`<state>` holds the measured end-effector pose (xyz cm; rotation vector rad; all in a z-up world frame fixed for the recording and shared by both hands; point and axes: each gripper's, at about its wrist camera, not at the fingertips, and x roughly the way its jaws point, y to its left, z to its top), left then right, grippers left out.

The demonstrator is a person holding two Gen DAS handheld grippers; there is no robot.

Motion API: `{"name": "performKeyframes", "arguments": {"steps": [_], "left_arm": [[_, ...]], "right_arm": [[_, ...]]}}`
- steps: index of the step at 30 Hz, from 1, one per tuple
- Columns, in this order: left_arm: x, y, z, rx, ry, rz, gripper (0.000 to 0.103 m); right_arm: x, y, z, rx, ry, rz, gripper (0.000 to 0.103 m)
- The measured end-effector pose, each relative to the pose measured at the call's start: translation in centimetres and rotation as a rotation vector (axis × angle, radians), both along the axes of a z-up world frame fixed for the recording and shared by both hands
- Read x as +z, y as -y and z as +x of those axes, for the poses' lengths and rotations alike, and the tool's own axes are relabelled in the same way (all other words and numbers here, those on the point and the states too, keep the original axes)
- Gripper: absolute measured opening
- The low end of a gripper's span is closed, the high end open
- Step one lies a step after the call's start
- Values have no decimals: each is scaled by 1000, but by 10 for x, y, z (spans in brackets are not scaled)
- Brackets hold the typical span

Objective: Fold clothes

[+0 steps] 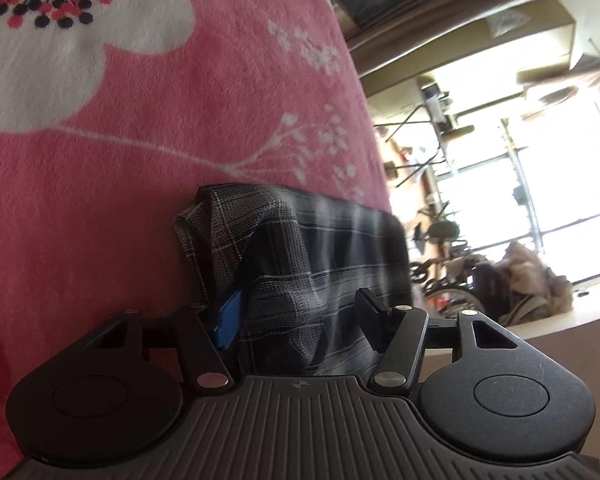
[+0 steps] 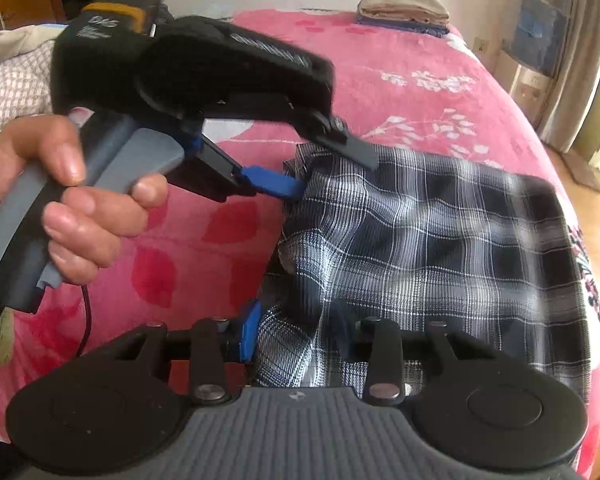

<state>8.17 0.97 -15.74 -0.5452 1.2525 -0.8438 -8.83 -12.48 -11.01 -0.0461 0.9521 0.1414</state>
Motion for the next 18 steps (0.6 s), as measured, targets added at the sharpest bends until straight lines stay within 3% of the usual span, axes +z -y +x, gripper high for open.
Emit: {"name": "performKeyframes", "arguments": {"steps": [2,5,7,9,12,14,18], "left_arm": [[1,4,2,-6,-3,27,58],[-1,7,5,0,-20,63,48],[-4,7,8,26,-44,73,33],[-6,6,10,46,-65,57,25],[-10,8,13,64,-99,28,7],[-15,2,12,78,-123,-22,3],[-26,-11,11,128,-184,-253,2]], "right_arm": [[0,-2,0,2,4,-11,38],[-3,-2,2,6,-2,-20,35],[-5,-2,2,8,-12,-15,33],[-5,-2,1,6,-14,-10,22],[-5,-3,-1,4,1,-33,12],[-4,-4,-3,5,16,-51,10],[0,-15,-13,32,84,-157,9]]}}
